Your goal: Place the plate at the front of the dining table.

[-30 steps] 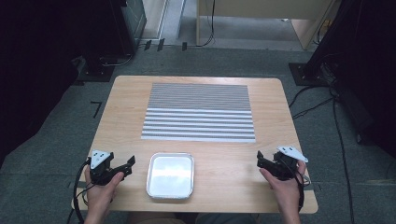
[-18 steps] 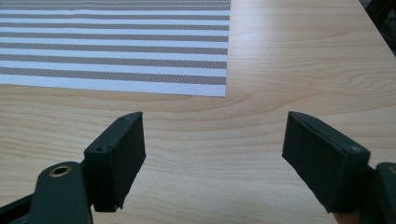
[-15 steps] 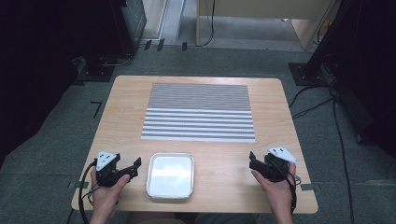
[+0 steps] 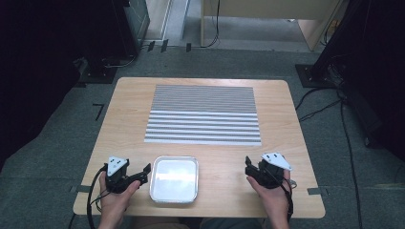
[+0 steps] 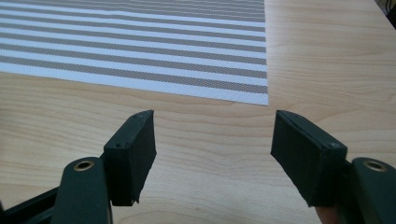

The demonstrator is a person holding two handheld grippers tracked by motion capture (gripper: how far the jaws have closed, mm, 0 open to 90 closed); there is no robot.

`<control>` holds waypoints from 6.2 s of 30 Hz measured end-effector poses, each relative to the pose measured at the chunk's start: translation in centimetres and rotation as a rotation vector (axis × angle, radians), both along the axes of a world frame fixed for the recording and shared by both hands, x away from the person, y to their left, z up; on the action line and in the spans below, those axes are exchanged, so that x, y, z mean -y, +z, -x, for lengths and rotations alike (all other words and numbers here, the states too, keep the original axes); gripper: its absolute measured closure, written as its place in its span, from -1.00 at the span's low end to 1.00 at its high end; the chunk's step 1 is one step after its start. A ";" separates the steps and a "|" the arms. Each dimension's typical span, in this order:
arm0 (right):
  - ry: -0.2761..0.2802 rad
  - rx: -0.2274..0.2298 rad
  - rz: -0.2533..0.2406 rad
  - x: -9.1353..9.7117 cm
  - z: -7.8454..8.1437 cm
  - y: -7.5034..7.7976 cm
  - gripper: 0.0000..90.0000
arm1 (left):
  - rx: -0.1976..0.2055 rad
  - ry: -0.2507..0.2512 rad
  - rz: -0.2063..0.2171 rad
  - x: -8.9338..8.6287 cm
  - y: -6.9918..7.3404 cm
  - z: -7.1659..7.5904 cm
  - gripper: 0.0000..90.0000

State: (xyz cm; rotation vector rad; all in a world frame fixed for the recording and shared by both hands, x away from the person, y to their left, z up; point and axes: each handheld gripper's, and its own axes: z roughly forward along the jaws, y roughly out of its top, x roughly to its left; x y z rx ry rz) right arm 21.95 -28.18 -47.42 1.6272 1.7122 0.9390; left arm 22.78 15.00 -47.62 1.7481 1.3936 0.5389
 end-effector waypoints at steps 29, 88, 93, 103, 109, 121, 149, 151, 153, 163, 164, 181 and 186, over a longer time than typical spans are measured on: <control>0.172 0.094 -0.040 -7.2 1.5 0.1 0.11 | -0.059 -0.041 0.012 2.4 -0.1 0.7 -0.22; 0.297 -0.264 -0.594 -11.6 0.2 -3.4 0.96 | -0.173 -0.140 0.068 1.4 -1.5 1.1 0.89; 0.298 -0.246 -0.611 -11.4 0.3 -3.2 0.96 | -0.174 -0.140 0.061 1.5 -1.6 1.0 0.89; 0.339 -0.188 -0.645 -11.4 0.8 -2.1 0.98 | -0.162 -0.145 0.058 1.9 -1.6 1.0 0.87; 0.271 -0.193 -0.587 -11.0 0.7 -2.7 0.92 | -0.159 -0.146 0.048 2.0 -1.6 1.0 0.85; 0.278 -0.288 -0.661 -10.9 0.2 -3.7 0.92 | -0.171 -0.153 0.077 1.6 -1.5 0.9 0.89; 0.313 -0.213 -0.658 -11.1 0.6 -3.4 0.84 | -0.207 -0.164 0.174 0.8 -2.0 0.5 0.84; 0.306 -0.214 -0.644 -11.3 0.7 -3.5 0.84 | -0.197 -0.154 0.158 1.0 -2.1 0.6 0.83; 0.285 -0.208 -0.611 -11.6 0.9 -3.8 0.85 | -0.187 -0.145 0.140 1.3 -2.1 0.7 0.82; 0.240 -0.176 -0.596 -12.1 1.5 -3.8 0.91 | -0.143 -0.109 0.079 2.1 -2.0 1.2 0.87; 0.240 -0.172 -0.596 -12.1 1.5 -3.8 0.91 | -0.138 -0.107 0.080 2.1 -1.9 1.3 0.87; 0.252 -0.094 -0.579 -11.9 2.1 -2.8 0.96 | -0.079 -0.097 0.171 1.8 -1.3 1.7 0.92; 0.257 -0.077 -0.569 -11.9 2.2 -2.6 0.98 | -0.058 -0.110 0.203 2.1 -1.1 1.9 0.85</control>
